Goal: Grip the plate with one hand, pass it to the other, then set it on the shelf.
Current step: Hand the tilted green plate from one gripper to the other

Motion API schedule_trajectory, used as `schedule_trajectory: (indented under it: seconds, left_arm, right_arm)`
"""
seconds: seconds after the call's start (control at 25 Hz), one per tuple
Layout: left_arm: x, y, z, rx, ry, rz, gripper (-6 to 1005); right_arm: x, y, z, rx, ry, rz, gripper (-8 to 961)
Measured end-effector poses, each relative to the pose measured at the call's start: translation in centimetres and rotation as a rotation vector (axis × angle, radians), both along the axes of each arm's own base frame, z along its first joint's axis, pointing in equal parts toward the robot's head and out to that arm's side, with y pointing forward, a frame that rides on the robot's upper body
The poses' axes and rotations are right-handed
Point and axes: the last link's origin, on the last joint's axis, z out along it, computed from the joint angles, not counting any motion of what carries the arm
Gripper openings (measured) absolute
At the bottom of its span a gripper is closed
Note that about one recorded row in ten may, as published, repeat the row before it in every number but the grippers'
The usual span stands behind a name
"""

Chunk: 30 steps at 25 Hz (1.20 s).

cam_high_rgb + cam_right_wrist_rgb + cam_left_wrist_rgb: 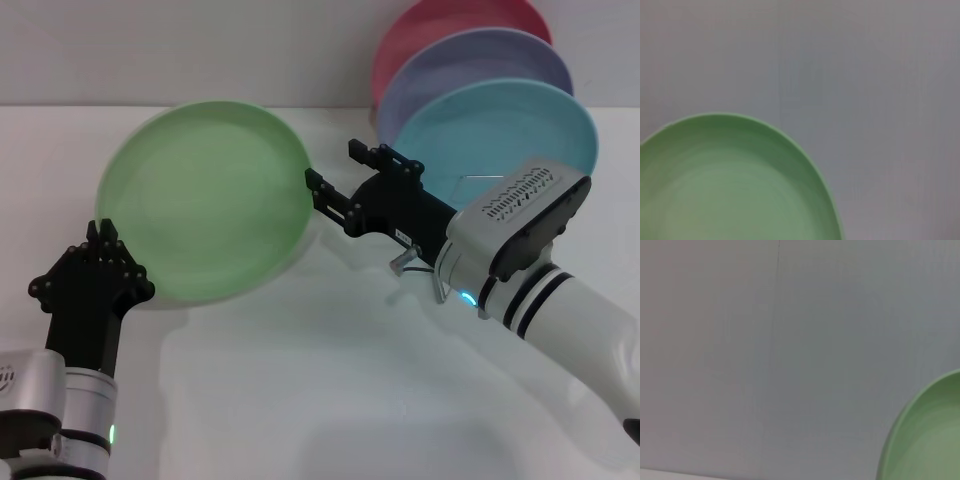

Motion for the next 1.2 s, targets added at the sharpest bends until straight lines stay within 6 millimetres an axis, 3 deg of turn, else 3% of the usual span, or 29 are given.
schedule_trajectory:
  seconds: [1.2]
  left_arm:
    - [0.2,0.0,-0.1,-0.007,0.001,-0.010,34]
  right_arm:
    - [-1.2,-0.1,-0.8,-0.035,-0.013,0.037,665]
